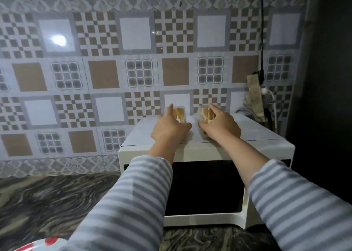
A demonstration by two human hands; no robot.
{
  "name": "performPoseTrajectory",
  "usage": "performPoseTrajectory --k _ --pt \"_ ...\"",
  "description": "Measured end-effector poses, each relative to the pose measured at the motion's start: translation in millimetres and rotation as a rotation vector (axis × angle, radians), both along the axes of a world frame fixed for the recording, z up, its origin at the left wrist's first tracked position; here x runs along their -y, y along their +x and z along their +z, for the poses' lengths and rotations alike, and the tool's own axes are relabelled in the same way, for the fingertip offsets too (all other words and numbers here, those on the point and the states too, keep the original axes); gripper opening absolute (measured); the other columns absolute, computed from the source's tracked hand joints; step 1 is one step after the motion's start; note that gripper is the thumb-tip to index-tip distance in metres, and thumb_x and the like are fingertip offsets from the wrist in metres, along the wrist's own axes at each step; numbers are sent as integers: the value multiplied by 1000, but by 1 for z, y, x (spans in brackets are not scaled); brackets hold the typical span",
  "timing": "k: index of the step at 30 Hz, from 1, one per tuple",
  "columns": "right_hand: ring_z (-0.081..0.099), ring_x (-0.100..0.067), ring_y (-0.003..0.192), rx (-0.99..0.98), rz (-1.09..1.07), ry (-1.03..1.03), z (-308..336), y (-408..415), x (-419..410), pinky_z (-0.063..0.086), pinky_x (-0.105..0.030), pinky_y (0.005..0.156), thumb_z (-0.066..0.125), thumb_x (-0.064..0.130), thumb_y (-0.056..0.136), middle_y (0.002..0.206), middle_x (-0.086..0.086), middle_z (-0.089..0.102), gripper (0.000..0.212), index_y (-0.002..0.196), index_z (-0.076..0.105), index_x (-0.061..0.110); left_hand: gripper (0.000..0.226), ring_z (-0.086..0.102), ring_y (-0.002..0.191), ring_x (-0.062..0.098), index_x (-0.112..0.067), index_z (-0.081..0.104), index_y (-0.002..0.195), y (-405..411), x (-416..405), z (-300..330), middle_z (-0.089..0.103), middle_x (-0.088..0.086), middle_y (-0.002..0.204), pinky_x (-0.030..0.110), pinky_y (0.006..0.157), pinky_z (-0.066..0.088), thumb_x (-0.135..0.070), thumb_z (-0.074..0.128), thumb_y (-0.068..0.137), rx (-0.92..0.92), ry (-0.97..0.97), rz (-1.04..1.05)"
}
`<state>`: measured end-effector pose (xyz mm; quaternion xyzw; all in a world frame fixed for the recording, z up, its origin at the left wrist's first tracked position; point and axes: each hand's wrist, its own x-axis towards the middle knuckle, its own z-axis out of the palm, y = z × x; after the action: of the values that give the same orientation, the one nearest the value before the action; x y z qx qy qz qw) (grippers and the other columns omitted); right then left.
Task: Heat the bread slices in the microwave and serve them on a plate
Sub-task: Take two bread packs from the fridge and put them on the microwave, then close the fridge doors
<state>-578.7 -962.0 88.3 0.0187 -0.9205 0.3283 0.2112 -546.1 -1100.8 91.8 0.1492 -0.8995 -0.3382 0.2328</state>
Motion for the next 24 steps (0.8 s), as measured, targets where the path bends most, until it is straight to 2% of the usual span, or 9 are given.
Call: performPoseTrajectory --k 5,9,11,13,18,24 --pt "53 -28 116 -1 5 33 -4 -2 -2 44 -34 81 58 59 81 137 -3 47 76 146 21 48 88 54 117 30 -44 10 146 -2 0 -6 44 3 140 51 97 43 -53 63 77 31 -67 24" --pt "50 -30 121 28 45 74 -1 3 -6 44 -35 86 53 61 83 141 -6 42 75 148 17 46 87 45 129 32 -42 5 149 3 2 -2 33 3 152 56 102 34 -67 51 79 101 -170 21" --pt "47 -32 123 28 51 100 1 11 -8 43 -38 92 50 61 85 143 -8 38 72 148 19 43 81 41 132 32 -40 11 149 12 3 0 28 2 154 55 103 34 -67 46 81 90 -220 12" --pt "44 -33 124 -12 44 137 2 24 -10 40 -41 96 47 59 87 143 -8 36 64 145 28 39 70 42 131 32 -36 24 146 29 2 -2 33 1 151 52 102 36 -64 43 84 30 -263 21" --pt "41 -33 122 -112 41 205 -2 78 -17 40 -43 97 46 51 90 140 -7 36 50 136 43 33 56 45 126 31 -30 44 136 84 -7 -12 39 1 145 52 100 40 -55 46 86 -6 -320 37" --pt "40 -31 121 -86 29 266 -33 163 -32 41 -45 95 46 44 92 136 -7 39 42 130 50 28 48 49 120 27 -28 51 131 164 -25 -41 45 0 138 46 94 46 -47 52 86 20 -328 -31"
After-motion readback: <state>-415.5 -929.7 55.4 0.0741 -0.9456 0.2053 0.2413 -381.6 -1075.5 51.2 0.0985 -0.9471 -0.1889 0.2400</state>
